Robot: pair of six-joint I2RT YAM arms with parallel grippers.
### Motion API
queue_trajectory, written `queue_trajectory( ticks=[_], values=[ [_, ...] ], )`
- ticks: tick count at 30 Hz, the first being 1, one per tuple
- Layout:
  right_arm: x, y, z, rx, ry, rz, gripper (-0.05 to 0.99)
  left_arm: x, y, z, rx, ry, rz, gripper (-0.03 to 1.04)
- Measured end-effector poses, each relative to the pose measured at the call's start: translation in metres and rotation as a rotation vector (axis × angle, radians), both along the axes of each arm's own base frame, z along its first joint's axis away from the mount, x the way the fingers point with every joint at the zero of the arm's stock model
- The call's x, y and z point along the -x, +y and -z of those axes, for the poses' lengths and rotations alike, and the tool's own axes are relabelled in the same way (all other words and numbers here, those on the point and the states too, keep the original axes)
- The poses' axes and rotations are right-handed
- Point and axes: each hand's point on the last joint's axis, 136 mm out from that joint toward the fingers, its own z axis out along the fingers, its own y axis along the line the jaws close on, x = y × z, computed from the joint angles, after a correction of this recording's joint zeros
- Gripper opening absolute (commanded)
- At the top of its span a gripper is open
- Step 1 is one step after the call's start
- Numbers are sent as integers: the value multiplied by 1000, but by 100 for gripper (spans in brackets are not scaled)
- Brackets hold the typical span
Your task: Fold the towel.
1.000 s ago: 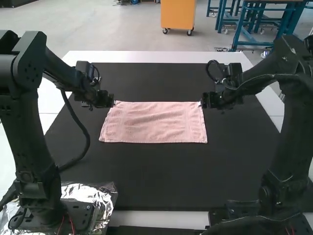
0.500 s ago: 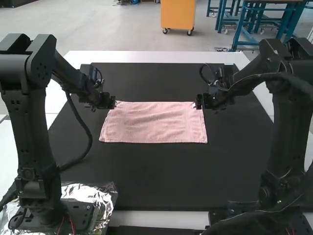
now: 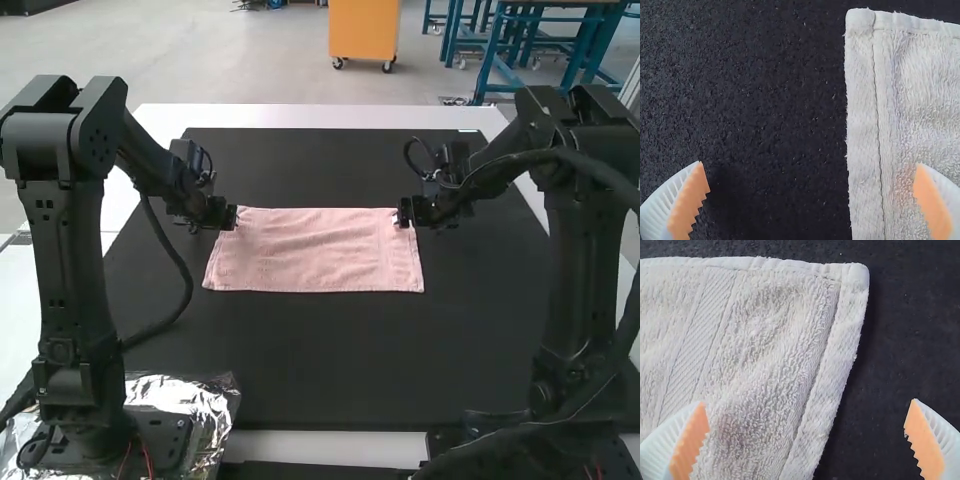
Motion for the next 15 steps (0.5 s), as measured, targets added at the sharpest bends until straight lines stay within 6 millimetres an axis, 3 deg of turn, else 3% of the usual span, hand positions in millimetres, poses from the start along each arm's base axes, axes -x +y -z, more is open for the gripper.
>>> queue_trajectory(
  ticks=[3,5,6,7,8,9,15],
  values=[
    [0,0,0,17,-5,-1,90,0,1,0,-7,1,3,94],
    [0,2,1,29,-8,-3,85,0,1,1,-7,2,4,85],
    [0,2,1,36,-9,-4,72,0,0,0,-7,2,5,73],
    [0,3,1,41,-11,-8,49,0,0,0,-6,2,7,53],
    [1,4,2,44,-10,-10,18,0,-2,0,-6,1,13,24],
    [1,5,3,47,-9,-12,-3,0,-3,0,-1,-1,17,0],
    [3,11,4,45,-9,-43,-2,-4,-11,-4,32,-26,48,2]
  ],
)
